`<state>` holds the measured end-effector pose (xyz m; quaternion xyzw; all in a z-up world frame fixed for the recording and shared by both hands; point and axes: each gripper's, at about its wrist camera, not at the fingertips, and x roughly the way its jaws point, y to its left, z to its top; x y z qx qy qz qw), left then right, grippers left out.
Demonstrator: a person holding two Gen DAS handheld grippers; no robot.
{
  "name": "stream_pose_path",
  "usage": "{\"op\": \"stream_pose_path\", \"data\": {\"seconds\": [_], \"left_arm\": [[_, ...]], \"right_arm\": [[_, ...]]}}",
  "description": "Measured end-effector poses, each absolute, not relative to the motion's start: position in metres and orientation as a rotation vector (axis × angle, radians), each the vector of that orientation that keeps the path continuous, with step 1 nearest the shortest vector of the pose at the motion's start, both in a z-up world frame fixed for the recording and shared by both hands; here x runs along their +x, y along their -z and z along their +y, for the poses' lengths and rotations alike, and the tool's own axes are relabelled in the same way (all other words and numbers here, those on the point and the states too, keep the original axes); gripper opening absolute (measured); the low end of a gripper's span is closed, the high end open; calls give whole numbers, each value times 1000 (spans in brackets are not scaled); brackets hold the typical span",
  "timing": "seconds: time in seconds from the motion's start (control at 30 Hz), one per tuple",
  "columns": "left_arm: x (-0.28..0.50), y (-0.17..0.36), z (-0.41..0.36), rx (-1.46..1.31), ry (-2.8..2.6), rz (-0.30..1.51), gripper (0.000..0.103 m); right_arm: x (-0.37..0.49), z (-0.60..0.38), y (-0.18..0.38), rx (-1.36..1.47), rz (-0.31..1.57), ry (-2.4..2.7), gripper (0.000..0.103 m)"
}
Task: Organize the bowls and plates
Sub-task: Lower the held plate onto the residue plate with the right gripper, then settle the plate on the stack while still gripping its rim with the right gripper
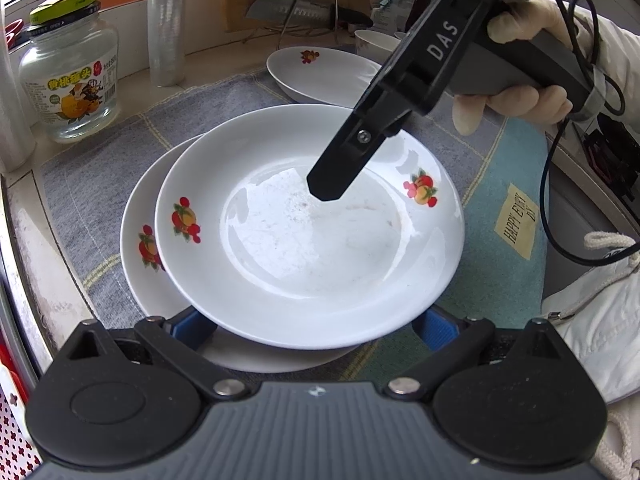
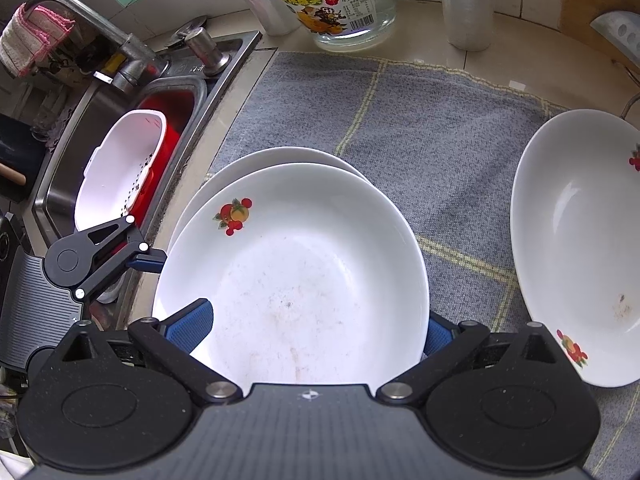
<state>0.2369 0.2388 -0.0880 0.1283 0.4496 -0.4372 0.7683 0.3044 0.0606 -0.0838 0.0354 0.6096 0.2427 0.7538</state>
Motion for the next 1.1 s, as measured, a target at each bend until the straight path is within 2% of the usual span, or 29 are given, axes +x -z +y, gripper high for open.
{"op": "stream_pose_path", "data": {"seconds": [0.77, 1.1], "left_arm": [[235, 87, 238, 275, 913, 976, 101], [242, 84, 222, 342, 858, 1061, 102]], "right_arm": [[300, 57, 77, 80, 1338, -509, 103], [297, 57, 75, 80, 1337, -498, 103]]}}
